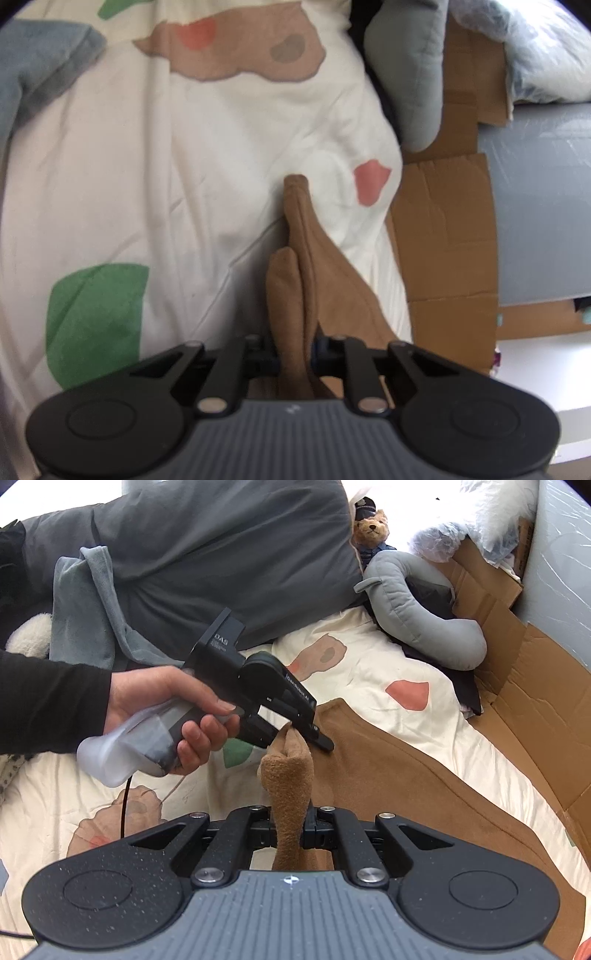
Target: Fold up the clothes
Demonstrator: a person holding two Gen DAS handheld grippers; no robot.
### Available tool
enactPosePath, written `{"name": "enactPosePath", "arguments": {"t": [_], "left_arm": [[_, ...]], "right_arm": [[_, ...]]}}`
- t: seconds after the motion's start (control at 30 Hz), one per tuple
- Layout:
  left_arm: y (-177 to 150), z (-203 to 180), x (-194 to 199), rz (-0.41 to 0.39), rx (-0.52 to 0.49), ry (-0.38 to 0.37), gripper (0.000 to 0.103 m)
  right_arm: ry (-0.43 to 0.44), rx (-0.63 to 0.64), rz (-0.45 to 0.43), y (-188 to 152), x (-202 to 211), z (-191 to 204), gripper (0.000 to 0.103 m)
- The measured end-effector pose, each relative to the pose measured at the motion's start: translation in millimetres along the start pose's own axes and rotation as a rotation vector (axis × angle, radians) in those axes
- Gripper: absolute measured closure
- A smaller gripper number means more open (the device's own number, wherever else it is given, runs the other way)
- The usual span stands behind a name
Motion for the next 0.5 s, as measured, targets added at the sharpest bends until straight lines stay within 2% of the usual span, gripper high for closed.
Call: {"name": "enactPosePath", "arguments": {"t": [0.23, 0.5], "left_arm": [[-2.4, -28.0, 11.5, -0.041, -0.061, -0.021, 0.092], [1.6, -82.0, 0.9, -0.071, -0.141, -0.076, 0.092]], "right_arm": [[0.043, 0.012, -0.025, 0.7, 9.7, 0.2, 0.099], [0.059, -0.081, -0.049, -1.7, 29.8, -23.6, 0.099]]}}
Point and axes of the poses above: each gripper's, at about its wrist camera, not at the fingertips, and x roughly against the way its jaws point, z to its left, y to its top, the point moved 5 cm from there along -x, roughly the way its jaws point, and after that the axes turned 4 degrees about x, right-handed, at the moved point
